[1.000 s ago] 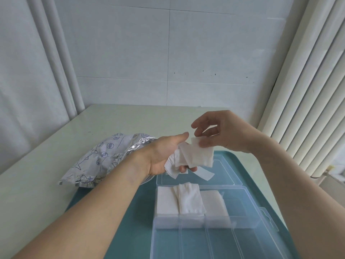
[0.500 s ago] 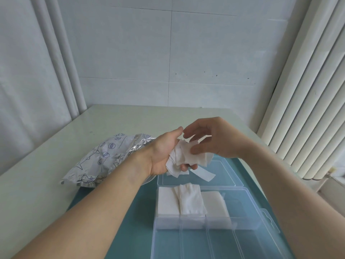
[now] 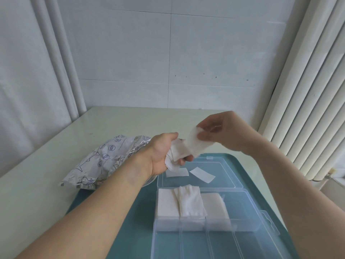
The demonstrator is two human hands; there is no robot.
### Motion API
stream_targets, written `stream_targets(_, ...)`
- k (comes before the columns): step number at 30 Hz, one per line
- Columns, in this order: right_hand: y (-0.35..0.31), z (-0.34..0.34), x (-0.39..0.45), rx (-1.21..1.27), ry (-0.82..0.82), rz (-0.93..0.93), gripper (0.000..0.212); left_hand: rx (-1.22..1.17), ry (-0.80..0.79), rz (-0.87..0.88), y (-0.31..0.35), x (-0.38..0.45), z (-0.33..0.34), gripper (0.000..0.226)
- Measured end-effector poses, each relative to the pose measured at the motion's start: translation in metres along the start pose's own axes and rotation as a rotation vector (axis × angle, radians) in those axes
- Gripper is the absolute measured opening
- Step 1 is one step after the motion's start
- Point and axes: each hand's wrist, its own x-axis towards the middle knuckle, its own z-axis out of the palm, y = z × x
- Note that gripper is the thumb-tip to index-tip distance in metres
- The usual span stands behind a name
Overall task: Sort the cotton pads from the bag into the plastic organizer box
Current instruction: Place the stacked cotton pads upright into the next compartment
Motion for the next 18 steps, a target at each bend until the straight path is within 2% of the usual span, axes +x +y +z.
stream_targets(3, -0.003, -0.012, -0.004, 0.513, -0.082, 0.166, 0.007, -0.052, 0.118, 0.094, 0.000, 0.003, 0.000, 0.040)
stream_targets(5, -0.004, -0.007, -0.004, 0.642, -0.132, 0.262, 0.008, -0.086, 0.155, 0.149, 0.000, 0.003, 0.003, 0.036)
stream_targets(7, -0.004, 0.007, -0.002, 0.528, -0.089, 0.288, 0.007, -0.120, 0.162, 0.175, -0.001, 0.001, 0.009, 0.037)
stream_targets(11, -0.002, 0.026, -0.002, 0.120, 0.083, 0.226, 0.014, -0.160, 0.172, 0.192, -0.004, 0.003, 0.017, 0.039)
stream_targets(18, -0.003, 0.032, 0.000, -0.057, 0.127, 0.071, 0.014, -0.163, 0.219, 0.198, -0.004, 0.001, 0.017, 0.038)
